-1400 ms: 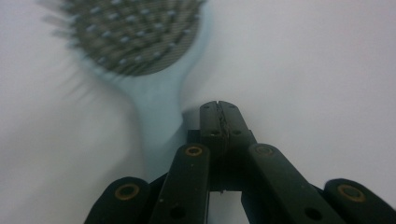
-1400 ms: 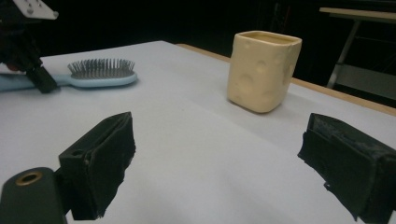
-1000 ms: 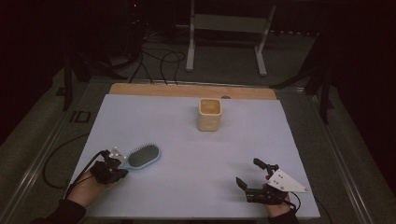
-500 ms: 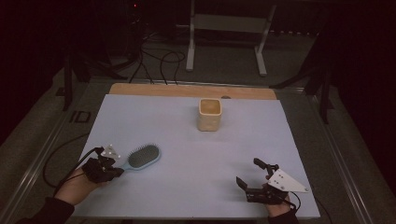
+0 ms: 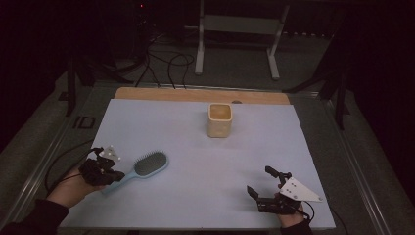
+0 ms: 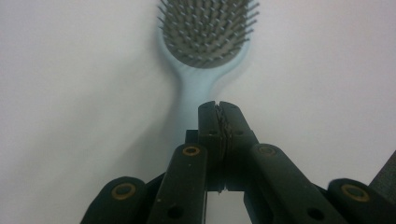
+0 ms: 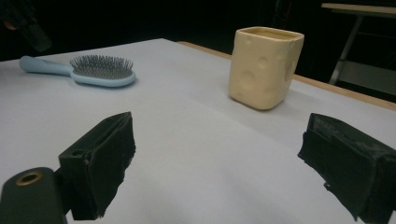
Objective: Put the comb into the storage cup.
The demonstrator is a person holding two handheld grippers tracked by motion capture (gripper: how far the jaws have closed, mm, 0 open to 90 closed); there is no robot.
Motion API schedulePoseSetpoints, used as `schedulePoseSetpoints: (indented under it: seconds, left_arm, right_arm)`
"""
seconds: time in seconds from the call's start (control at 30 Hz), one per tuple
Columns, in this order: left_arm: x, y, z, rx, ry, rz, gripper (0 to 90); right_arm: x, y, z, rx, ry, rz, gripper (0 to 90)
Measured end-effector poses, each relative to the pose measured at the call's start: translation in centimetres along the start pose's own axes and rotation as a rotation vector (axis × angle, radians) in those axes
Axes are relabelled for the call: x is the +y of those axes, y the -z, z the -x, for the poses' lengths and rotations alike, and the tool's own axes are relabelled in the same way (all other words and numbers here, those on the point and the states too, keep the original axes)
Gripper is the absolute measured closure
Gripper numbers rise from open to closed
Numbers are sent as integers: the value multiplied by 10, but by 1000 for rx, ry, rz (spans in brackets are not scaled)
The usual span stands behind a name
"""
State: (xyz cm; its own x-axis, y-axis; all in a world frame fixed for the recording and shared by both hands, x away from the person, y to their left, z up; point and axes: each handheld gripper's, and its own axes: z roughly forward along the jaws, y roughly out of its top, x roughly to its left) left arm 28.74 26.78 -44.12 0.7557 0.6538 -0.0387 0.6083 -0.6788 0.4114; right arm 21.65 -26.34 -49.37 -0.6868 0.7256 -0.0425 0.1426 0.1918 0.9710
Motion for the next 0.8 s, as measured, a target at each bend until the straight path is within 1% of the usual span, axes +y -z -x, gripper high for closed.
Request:
schedulePoseSetpoints:
  seconds: [0.03,0.1,0.17,0.23,0.27,0.37,0.43,0.47,0.57,0.6,0.67,0.7,0.73,0.8]
  left_arm:
    - [1,2,-2,-8,-1,0,859]
    - [3,5,-5,-3,-2,-4,827]
    - [5,7,-8,-10,5,-4,760]
    - [7,9,-10,-3,9,-6,721]
    - [8,10,-10,-5,0,-10,684]
    - [12,10,-11,5,-5,-16,620]
    - [14,11,-13,-2,-11,-24,574]
    - [15,11,-14,-3,1,-23,558]
    - [17,9,-18,-5,30,-30,454]
    - [17,8,-19,-8,28,-33,417]
    - [18,7,-19,-1,30,-35,315]
    - [18,7,-19,-1,30,-35,315]
    - [20,3,-18,2,23,-49,202]
    - [22,0,-17,8,11,-69,119]
  right_arm:
    - [0,0,0,1,0,-1,93]
    - [-1,-1,0,1,8,-6,93]
    - [0,0,0,1,1,-2,93]
    - [0,-1,0,2,2,-1,93]
    - [0,0,-1,1,7,-5,93]
    - [0,0,-1,0,4,-2,93]
    - [0,-1,-1,5,5,-4,93]
    - [0,-1,-1,6,9,-5,93]
    - [0,-1,-1,6,2,-2,93]
    - [0,-1,-1,8,3,-4,93]
    - [0,-1,-2,8,7,-6,93]
    - [0,-1,-2,7,11,-8,93]
    - [0,-2,-2,9,4,-4,93]
    - [-1,-2,-2,12,10,-10,93]
